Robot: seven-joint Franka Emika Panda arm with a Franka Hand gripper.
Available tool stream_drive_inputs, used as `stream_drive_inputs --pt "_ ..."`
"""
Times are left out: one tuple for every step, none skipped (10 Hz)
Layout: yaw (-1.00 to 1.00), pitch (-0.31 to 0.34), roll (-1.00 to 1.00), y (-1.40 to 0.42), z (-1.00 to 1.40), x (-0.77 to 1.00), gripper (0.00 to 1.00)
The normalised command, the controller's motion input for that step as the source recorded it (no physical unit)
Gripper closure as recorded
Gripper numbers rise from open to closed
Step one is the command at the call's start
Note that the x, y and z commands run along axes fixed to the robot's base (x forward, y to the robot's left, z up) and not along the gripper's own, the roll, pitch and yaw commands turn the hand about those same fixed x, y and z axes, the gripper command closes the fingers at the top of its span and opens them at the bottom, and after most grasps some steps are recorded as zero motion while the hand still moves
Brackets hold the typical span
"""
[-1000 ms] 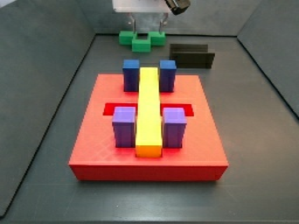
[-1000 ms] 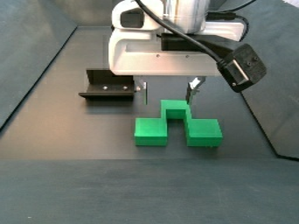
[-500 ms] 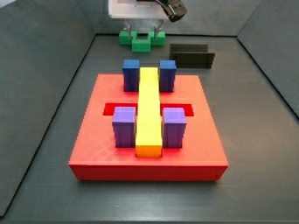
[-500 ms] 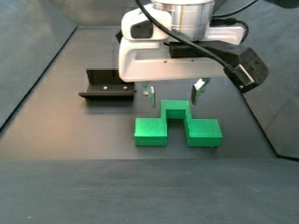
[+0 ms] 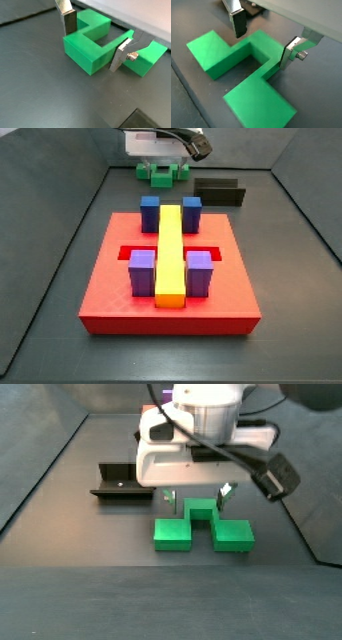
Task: Pick up the green object. Move up. Place the green object on the fixture. Regrasp the green object. Move to above the board. Insert the green object.
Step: Pick up the green object.
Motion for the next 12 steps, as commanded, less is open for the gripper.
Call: stream_drive_inputs --pt "-0.3 -0.011 0.0 0.0 -0.27 0.07 0.0" --pt "-0.19 -0.019 0.02 -0.03 -0.17 0.0 0.0" --pt "-0.12 -0.027 0.0 -0.07 0.0 -0.06 0.0" --pt "-0.07 -0.026 -0.01 -0.01 0.0 0.0 0.0" --pt "0.0 -0.004 -0.05 0.0 0.0 0.0 0.0" --pt "0.0 -0.027 -0.02 0.0 0.02 -0.05 0.0" --pt "0.04 -0.031 0.01 -0.1 0.0 -0.08 0.0" --pt "0.0 0.0 0.0 -0.01 0.0 0.0 0.0" --pt "0.0 0.0 0.0 0.0 0.0 0.0 1.0" --pt "0.0 0.0 0.0 0.0 0.0 0.0 1.0" --pt "0.0 0.0 0.0 0.0 0.0 0.0 1.0" --pt "0.0 0.0 0.0 0.0 0.0 0.0 1.0"
